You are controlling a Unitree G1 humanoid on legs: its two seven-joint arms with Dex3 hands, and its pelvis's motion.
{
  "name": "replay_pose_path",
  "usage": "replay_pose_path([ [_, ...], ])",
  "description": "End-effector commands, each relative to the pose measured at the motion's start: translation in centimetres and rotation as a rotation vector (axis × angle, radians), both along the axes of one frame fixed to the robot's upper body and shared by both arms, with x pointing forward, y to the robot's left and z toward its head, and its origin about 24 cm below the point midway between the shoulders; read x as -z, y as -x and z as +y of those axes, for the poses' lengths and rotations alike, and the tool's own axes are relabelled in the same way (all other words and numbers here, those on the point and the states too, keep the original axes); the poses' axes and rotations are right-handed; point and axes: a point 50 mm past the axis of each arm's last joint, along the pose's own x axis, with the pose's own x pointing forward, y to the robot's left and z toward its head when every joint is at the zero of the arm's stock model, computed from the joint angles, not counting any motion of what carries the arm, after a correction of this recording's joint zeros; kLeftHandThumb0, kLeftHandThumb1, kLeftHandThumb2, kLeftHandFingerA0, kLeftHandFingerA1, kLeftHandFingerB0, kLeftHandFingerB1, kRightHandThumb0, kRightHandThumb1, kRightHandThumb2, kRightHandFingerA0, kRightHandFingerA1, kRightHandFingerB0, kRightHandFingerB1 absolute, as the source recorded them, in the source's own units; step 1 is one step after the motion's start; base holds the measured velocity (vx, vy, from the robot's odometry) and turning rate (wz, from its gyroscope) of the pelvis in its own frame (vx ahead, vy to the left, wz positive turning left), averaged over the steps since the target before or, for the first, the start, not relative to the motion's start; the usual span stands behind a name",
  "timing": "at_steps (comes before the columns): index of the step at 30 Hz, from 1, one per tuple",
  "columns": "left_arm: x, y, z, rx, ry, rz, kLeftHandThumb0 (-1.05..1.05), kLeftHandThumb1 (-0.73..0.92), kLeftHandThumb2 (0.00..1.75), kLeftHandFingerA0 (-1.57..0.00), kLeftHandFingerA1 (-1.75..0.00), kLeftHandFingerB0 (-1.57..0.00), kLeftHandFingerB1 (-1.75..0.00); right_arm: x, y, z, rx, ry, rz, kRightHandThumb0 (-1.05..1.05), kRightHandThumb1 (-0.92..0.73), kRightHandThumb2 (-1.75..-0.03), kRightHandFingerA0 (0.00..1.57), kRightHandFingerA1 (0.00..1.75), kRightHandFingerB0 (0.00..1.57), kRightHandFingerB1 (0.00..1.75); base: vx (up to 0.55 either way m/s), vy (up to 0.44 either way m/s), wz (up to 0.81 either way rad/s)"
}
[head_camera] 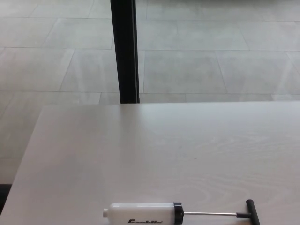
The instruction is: The robot uses its left hand to lift the air pump kept on the middle of the desk and use the right hand to compress the handle
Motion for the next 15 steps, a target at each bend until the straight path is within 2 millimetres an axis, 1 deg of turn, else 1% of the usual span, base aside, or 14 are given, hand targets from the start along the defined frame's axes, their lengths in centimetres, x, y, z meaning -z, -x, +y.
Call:
replay_pose_path([
  [1,-8.0,-7.2,1.2,0.093,-0.445,-0.136,-0.78,0.52,0.89,-0.03,-0.53,-0.18,-0.49,-7.0,-3.5,-1.6,0.036,0.140,-0.169,-0.77,-0.92,-0.71,0.17,0.46,0.05,0.24,0.00,0.000,0.00],
  [2,-10.7,-9.5,0.2,0.179,-0.556,-0.179,-0.78,0.68,0.61,-0.15,-0.53,-0.23,-0.35,-9.7,-4.9,-0.9,0.000,0.205,-0.253,-0.77,-0.76,-1.10,0.13,0.55,0.05,0.25,0.00,0.000,0.00],
  [3,-11.8,-10.3,-0.6,0.216,-0.609,-0.226,-0.80,0.67,0.61,-0.17,-0.58,-0.25,-0.40,-10.6,-5.5,-0.5,-0.012,0.236,-0.290,-0.76,-0.92,-0.74,0.16,0.50,0.08,0.27,0.00,0.000,0.00],
  [4,-12.4,-10.8,-1.1,0.234,-0.633,-0.247,-0.80,0.66,0.61,-0.20,-0.59,-0.26,-0.42,-11.1,-5.8,-0.3,-0.021,0.248,-0.317,-0.72,-0.92,-0.73,0.16,0.52,0.10,0.28,0.00,0.000,0.00],
  [5,-13.7,-11.7,-2.6,0.302,-0.710,-0.277,-0.87,0.54,0.77,-0.18,-0.58,-0.22,-0.47,-12.1,-6.6,0.3,-0.044,0.271,-0.382,-0.71,-0.75,-1.06,0.16,0.57,0.07,0.44,0.00,0.000,0.00],
  [6,-14.2,-12.1,-3.5,0.346,-0.737,-0.294,-0.82,0.67,0.61,-0.16,-0.55,-0.22,-0.41,-12.5,-7.0,0.7,-0.060,0.290,-0.398,-0.74,-0.92,-0.70,0.21,0.59,0.16,0.33,0.00,0.000,0.00],
  [7,-14.4,-12.3,-4.3,0.382,-0.745,-0.315,-0.82,0.67,0.61,-0.16,-0.55,-0.22,-0.41,-12.9,-7.4,1.0,-0.078,0.312,-0.404,-0.74,-0.92,-0.70,0.21,0.59,0.16,0.33,0.00,0.000,0.00],
  [8,-14.8,-12.8,-5.6,0.425,-0.777,-0.368,-0.81,0.64,0.61,-0.20,-0.52,-0.23,-0.37,-13.2,-8.0,1.8,-0.091,0.328,-0.426,-0.73,-0.92,-0.70,0.24,0.56,0.18,0.34,0.00,0.000,0.00],
  [9,-14.9,-13.2,-6.6,0.475,-0.832,-0.397,-0.80,0.65,0.61,-0.22,-0.56,-0.24,-0.37,-13.2,-8.4,2.3,-0.110,0.326,-0.432,-0.74,-0.92,-0.70,0.24,0.50,0.20,0.32,0.00,0.000,0.00],
  [10,-15.0,-13.3,-7.1,0.496,-0.855,-0.410,-0.80,0.65,0.61,-0.22,-0.56,-0.24,-0.37,-13.2,-8.5,2.5,-0.117,0.325,-0.435,-0.74,-0.92,-0.70,0.24,0.50,0.20,0.32,0.00,0.000,0.00],
  [11,-15.2,-14.1,-8.7,0.532,-0.874,-0.444,-0.76,0.62,0.59,-0.22,-0.55,-0.27,-0.37,-13.3,-8.9,3.1,-0.139,0.333,-0.442,-0.74,-0.91,-0.71,0.24,0.47,0.18,0.29,0.00,0.000,0.00],
  [12,-15.3,-15.3,-11.7,0.656,-0.950,-0.421,-0.79,0.65,0.61,-0.21,-0.50,-0.26,-0.34,-12.9,-10.2,4.3,-0.210,0.344,-0.463,-0.71,-0.92,-0.71,0.22,0.43,0.18,0.28,0.00,0.000,0.00],
  [13,-15.3,-16.1,-13.8,0.739,-0.989,-0.423,-0.80,0.65,0.61,-0.23,-0.51,-0.27,-0.34,-12.8,-11.0,5.4,-0.259,0.351,-0.472,-0.74,-0.91,-0.71,0.22,0.42,0.19,0.28,0.00,0.000,0.00],
  [15,-15.4,-16.8,-15.2,0.802,-0.991,-0.438,-0.76,0.64,0.60,-0.27,-0.48,-0.30,-0.32,-12.8,-11.5,6.5,-0.293,0.360,-0.481,-0.72,-0.92,-0.70,0.23,0.42,0.20,0.28,0.00,0.000,0.00],
])
